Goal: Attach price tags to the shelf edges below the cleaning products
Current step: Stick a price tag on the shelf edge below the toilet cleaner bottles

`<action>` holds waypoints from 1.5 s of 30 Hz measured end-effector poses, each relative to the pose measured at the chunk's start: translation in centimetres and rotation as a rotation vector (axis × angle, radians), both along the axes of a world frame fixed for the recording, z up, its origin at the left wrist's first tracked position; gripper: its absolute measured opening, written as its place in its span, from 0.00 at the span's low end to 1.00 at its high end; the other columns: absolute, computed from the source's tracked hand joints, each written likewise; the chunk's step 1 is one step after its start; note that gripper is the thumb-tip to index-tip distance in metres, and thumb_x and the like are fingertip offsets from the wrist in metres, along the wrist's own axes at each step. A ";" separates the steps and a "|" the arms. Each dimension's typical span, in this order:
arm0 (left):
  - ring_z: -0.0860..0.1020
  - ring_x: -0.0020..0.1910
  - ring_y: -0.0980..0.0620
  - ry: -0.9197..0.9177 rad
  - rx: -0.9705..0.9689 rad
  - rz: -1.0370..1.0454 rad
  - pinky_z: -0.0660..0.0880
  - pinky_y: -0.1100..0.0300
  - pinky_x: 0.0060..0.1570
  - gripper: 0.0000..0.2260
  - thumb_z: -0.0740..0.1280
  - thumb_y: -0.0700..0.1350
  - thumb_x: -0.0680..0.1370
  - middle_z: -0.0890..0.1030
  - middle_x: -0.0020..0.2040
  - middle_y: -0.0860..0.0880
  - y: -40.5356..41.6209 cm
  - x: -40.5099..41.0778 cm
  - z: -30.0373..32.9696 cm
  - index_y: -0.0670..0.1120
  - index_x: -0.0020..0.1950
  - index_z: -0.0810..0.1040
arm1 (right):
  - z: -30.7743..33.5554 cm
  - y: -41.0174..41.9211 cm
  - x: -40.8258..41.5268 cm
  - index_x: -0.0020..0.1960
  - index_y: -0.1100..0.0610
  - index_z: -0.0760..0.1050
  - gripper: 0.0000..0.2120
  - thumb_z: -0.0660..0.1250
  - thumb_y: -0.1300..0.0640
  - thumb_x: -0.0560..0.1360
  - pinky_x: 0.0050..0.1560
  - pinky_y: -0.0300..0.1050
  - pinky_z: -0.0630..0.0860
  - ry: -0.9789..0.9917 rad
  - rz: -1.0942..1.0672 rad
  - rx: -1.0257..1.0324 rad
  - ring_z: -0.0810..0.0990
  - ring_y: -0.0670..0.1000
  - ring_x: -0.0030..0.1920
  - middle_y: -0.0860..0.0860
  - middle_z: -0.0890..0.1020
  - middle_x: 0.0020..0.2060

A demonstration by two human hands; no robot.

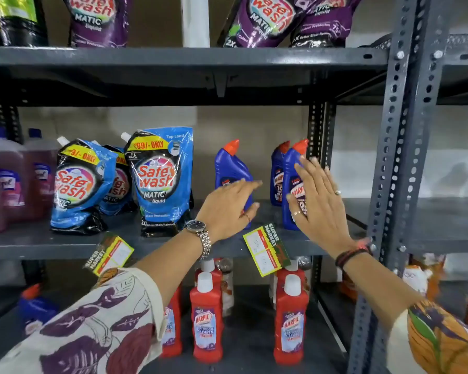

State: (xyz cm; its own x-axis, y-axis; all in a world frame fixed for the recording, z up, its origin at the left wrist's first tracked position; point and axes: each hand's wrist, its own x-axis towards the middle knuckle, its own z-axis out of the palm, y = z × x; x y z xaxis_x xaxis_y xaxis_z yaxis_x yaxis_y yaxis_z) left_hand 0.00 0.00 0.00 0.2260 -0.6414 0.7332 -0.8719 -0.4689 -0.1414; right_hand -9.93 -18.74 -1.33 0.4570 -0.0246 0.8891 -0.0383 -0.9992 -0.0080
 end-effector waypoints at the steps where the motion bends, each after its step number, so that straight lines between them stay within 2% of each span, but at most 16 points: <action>1: 0.76 0.60 0.50 0.025 0.046 0.010 0.73 0.57 0.47 0.19 0.57 0.53 0.79 0.78 0.63 0.49 -0.4 -0.1 -0.6 0.51 0.69 0.68 | -1.4 -0.4 -0.6 0.72 0.58 0.60 0.25 0.59 0.51 0.77 0.75 0.55 0.58 0.029 0.010 0.040 0.61 0.54 0.74 0.56 0.66 0.73; 4: 0.80 0.46 0.52 0.164 0.129 0.031 0.69 0.60 0.32 0.15 0.58 0.54 0.79 0.83 0.50 0.53 -1.7 0.1 -2.7 0.55 0.64 0.73 | -5.8 -1.5 -2.1 0.68 0.55 0.64 0.22 0.63 0.50 0.76 0.67 0.57 0.69 0.181 0.053 0.246 0.68 0.56 0.69 0.56 0.72 0.68; 7: 0.80 0.44 0.54 0.266 0.107 0.042 0.74 0.58 0.34 0.13 0.59 0.55 0.79 0.84 0.48 0.54 -2.9 -0.1 -3.3 0.56 0.60 0.76 | -8.4 -2.1 -2.5 0.56 0.53 0.72 0.14 0.65 0.48 0.75 0.61 0.52 0.74 0.315 0.080 0.326 0.73 0.54 0.65 0.53 0.75 0.64; 11: 0.81 0.42 0.54 0.279 0.096 0.036 0.77 0.55 0.34 0.09 0.60 0.55 0.78 0.85 0.47 0.54 -4.1 0.3 -3.5 0.55 0.53 0.77 | -10.0 -2.4 -2.1 0.46 0.53 0.80 0.11 0.68 0.46 0.71 0.69 0.54 0.66 0.377 0.061 0.245 0.73 0.53 0.65 0.51 0.77 0.64; 14: 0.81 0.39 0.53 0.279 0.106 0.034 0.78 0.55 0.34 0.10 0.60 0.56 0.78 0.85 0.44 0.53 -4.4 0.5 -3.6 0.53 0.52 0.76 | -10.4 -2.1 -1.7 0.45 0.51 0.81 0.10 0.70 0.45 0.70 0.71 0.57 0.62 0.354 0.032 0.214 0.71 0.54 0.66 0.51 0.77 0.65; 18: 0.79 0.36 0.53 0.323 0.093 0.017 0.74 0.56 0.34 0.11 0.59 0.54 0.79 0.84 0.43 0.51 -4.2 0.9 -4.0 0.49 0.52 0.75 | -10.6 -1.9 -1.3 0.48 0.53 0.79 0.08 0.68 0.50 0.73 0.70 0.56 0.62 0.341 -0.028 0.151 0.72 0.56 0.66 0.53 0.77 0.64; 20: 0.76 0.31 0.53 0.364 0.064 0.010 0.70 0.56 0.31 0.11 0.58 0.53 0.80 0.82 0.37 0.50 -3.9 1.2 -4.2 0.48 0.52 0.74 | -10.1 -1.9 -1.3 0.51 0.55 0.75 0.08 0.63 0.52 0.76 0.66 0.53 0.67 0.331 -0.027 0.178 0.75 0.56 0.62 0.54 0.80 0.59; 22: 0.73 0.29 0.53 0.418 0.029 -0.009 0.70 0.55 0.31 0.11 0.56 0.53 0.81 0.79 0.32 0.50 -3.4 1.1 -4.5 0.47 0.52 0.74 | -9.1 -1.8 -1.5 0.52 0.55 0.70 0.08 0.58 0.51 0.78 0.56 0.50 0.72 0.316 -0.003 0.263 0.78 0.55 0.55 0.54 0.82 0.53; 24: 0.76 0.31 0.52 0.444 -0.004 -0.035 0.73 0.53 0.32 0.11 0.56 0.53 0.81 0.80 0.34 0.50 -3.0 0.8 -5.0 0.47 0.51 0.73 | -8.7 -1.8 -1.7 0.52 0.56 0.68 0.09 0.57 0.50 0.79 0.48 0.46 0.73 0.326 -0.018 0.254 0.79 0.53 0.51 0.55 0.82 0.51; 26: 0.79 0.37 0.55 0.432 -0.045 -0.048 0.77 0.54 0.33 0.11 0.57 0.55 0.80 0.83 0.39 0.52 -2.3 0.6 -5.8 0.49 0.50 0.73 | -8.6 -1.9 -1.9 0.52 0.56 0.68 0.10 0.57 0.49 0.79 0.46 0.44 0.73 0.344 -0.016 0.232 0.80 0.52 0.51 0.54 0.82 0.51; 28: 0.80 0.41 0.58 0.406 -0.065 -0.039 0.78 0.57 0.36 0.10 0.59 0.57 0.78 0.83 0.43 0.56 -1.6 0.6 -6.8 0.53 0.49 0.74 | -8.6 -2.1 -2.1 0.55 0.55 0.69 0.11 0.58 0.49 0.79 0.51 0.45 0.74 0.379 -0.007 0.197 0.79 0.51 0.54 0.53 0.82 0.54; 31: 0.79 0.48 0.61 0.388 -0.041 -0.043 0.77 0.62 0.38 0.08 0.63 0.58 0.76 0.83 0.53 0.60 -0.6 0.7 -7.8 0.56 0.48 0.78 | -8.8 -2.6 -2.1 0.59 0.53 0.72 0.13 0.59 0.48 0.78 0.67 0.48 0.69 0.478 -0.027 0.069 0.72 0.49 0.65 0.49 0.76 0.65; 34: 0.77 0.50 0.62 0.380 0.000 -0.043 0.74 0.65 0.40 0.07 0.67 0.57 0.74 0.79 0.60 0.62 -0.4 0.5 -8.4 0.56 0.46 0.81 | -9.0 -2.9 -2.2 0.58 0.52 0.73 0.13 0.62 0.48 0.77 0.71 0.50 0.64 0.532 -0.040 -0.009 0.67 0.49 0.70 0.47 0.70 0.71; 38: 0.77 0.51 0.62 0.396 -0.009 -0.026 0.74 0.64 0.42 0.07 0.67 0.57 0.74 0.78 0.62 0.63 -0.4 0.3 -8.5 0.56 0.46 0.82 | -8.6 -2.9 -2.1 0.56 0.52 0.74 0.12 0.63 0.49 0.76 0.67 0.49 0.69 0.484 -0.023 0.031 0.71 0.49 0.66 0.46 0.74 0.68; 41: 0.77 0.52 0.61 0.432 -0.069 -0.033 0.77 0.62 0.42 0.07 0.68 0.56 0.73 0.81 0.58 0.61 -0.6 0.3 -8.1 0.56 0.47 0.83 | -8.2 -2.8 -1.9 0.53 0.53 0.75 0.10 0.64 0.50 0.75 0.58 0.47 0.75 0.422 -0.009 0.083 0.77 0.49 0.58 0.48 0.80 0.60; 45: 0.78 0.49 0.61 0.439 -0.107 0.004 0.78 0.60 0.39 0.07 0.69 0.56 0.73 0.83 0.52 0.60 -1.1 0.2 -7.6 0.55 0.46 0.83 | -8.0 -2.9 -1.6 0.51 0.52 0.74 0.09 0.65 0.48 0.75 0.51 0.44 0.76 0.386 -0.023 0.113 0.79 0.47 0.53 0.48 0.83 0.53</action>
State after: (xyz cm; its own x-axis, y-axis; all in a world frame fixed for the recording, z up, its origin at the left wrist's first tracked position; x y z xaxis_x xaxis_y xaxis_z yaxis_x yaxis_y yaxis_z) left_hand 0.24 -1.06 -7.56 0.5326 -0.5657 0.6295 -0.8367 -0.4638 0.2911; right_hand -11.55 -21.60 -9.30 0.7550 -0.1266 0.6434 -0.0824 -0.9917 -0.0984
